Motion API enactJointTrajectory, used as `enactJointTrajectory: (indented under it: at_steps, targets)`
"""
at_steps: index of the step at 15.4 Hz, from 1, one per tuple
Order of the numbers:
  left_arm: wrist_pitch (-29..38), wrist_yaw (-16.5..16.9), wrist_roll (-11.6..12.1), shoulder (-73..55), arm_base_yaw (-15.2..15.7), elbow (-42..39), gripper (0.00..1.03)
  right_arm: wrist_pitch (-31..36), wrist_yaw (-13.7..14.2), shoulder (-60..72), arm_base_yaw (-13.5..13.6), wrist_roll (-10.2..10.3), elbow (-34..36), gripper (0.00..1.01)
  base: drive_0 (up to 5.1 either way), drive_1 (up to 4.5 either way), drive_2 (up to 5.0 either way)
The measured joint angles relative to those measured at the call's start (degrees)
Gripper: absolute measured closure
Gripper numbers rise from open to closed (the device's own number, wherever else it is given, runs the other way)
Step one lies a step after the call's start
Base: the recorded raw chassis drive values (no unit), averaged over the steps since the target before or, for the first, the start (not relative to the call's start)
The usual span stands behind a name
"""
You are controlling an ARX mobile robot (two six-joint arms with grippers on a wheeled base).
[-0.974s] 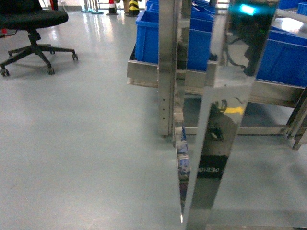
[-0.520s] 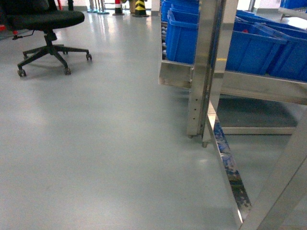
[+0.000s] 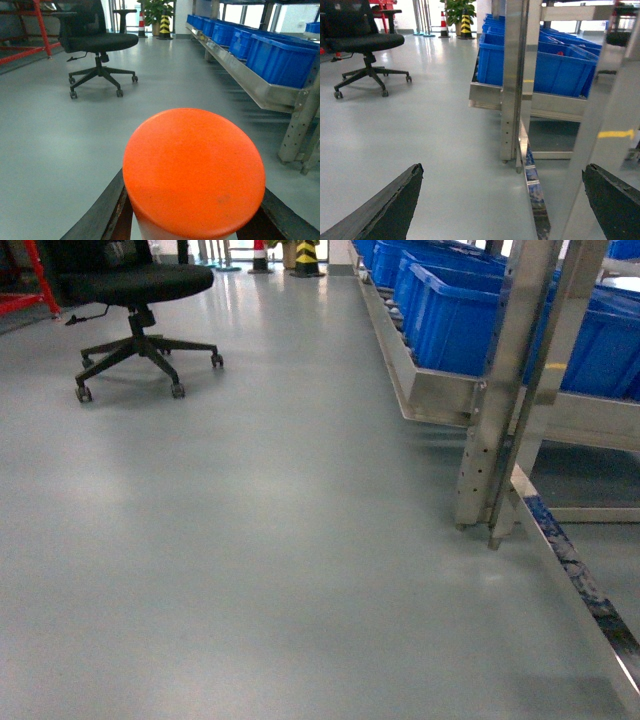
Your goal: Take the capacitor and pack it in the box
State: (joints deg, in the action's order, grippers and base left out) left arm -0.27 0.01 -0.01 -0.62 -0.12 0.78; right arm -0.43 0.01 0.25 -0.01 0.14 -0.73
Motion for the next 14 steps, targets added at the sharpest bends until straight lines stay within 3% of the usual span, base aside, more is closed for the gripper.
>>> enactJointTrajectory:
  at_steps: [14]
  targets:
    - [0.02, 0.02, 0.0, 0.0, 0.0, 0.0, 0.58, 0.07, 0.0, 0.0, 0.0, 0.0, 0.0, 0.03, -5.0, 2.43, 2.4]
